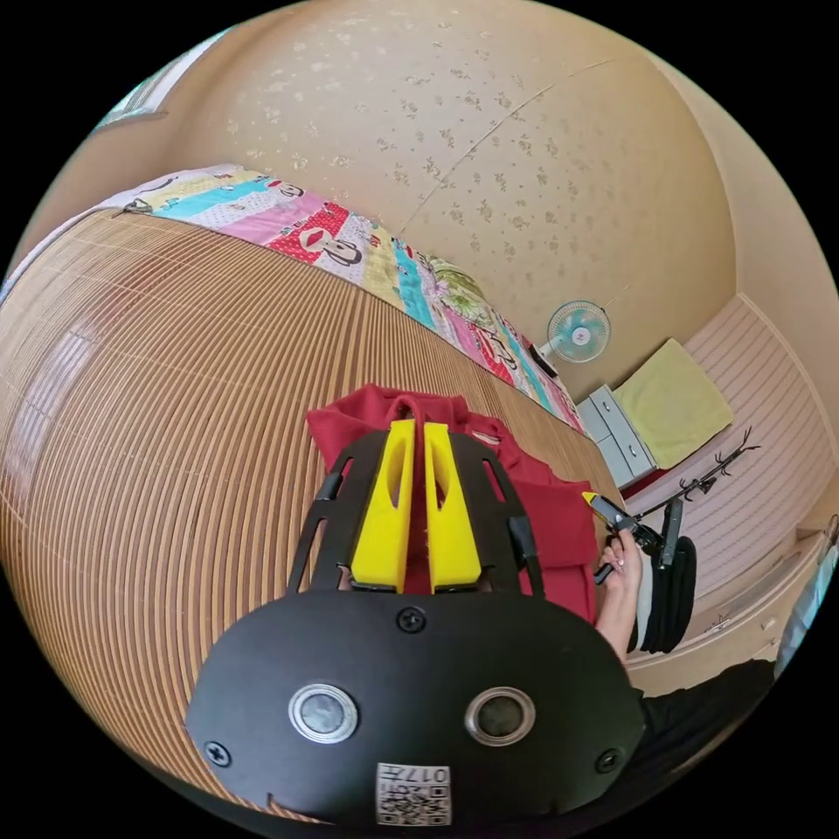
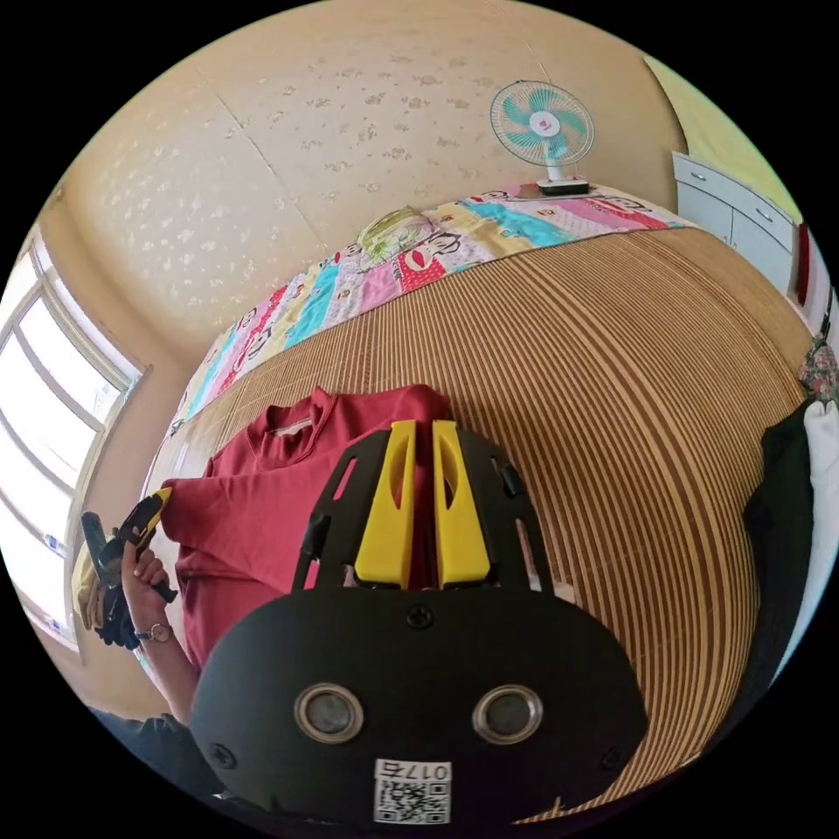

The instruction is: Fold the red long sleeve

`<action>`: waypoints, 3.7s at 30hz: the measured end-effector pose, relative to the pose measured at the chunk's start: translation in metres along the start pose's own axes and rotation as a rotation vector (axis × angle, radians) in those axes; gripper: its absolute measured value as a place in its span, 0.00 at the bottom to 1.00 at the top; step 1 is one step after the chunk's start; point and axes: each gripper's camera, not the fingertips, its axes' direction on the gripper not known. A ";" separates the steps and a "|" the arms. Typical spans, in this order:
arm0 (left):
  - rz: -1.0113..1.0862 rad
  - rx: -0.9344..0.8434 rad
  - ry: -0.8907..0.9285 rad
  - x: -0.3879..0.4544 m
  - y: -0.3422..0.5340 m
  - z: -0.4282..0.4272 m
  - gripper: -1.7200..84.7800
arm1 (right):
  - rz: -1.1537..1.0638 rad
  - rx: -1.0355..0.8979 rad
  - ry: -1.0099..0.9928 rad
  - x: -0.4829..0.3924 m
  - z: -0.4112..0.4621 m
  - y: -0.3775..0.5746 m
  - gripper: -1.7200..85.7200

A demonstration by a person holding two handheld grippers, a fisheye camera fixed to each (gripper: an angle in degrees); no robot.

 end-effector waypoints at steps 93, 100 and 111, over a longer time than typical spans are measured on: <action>0.261 -0.479 -0.273 0.094 0.036 0.115 0.11 | -0.447 -0.575 0.120 -0.138 0.091 -0.016 0.09; 0.298 -0.362 -0.367 0.110 0.054 0.151 0.06 | -0.365 -0.547 0.222 -0.144 0.125 -0.011 0.05; 0.234 -0.315 -0.381 0.112 -0.006 0.195 0.05 | -0.319 -0.239 0.248 -0.139 0.125 -0.022 0.04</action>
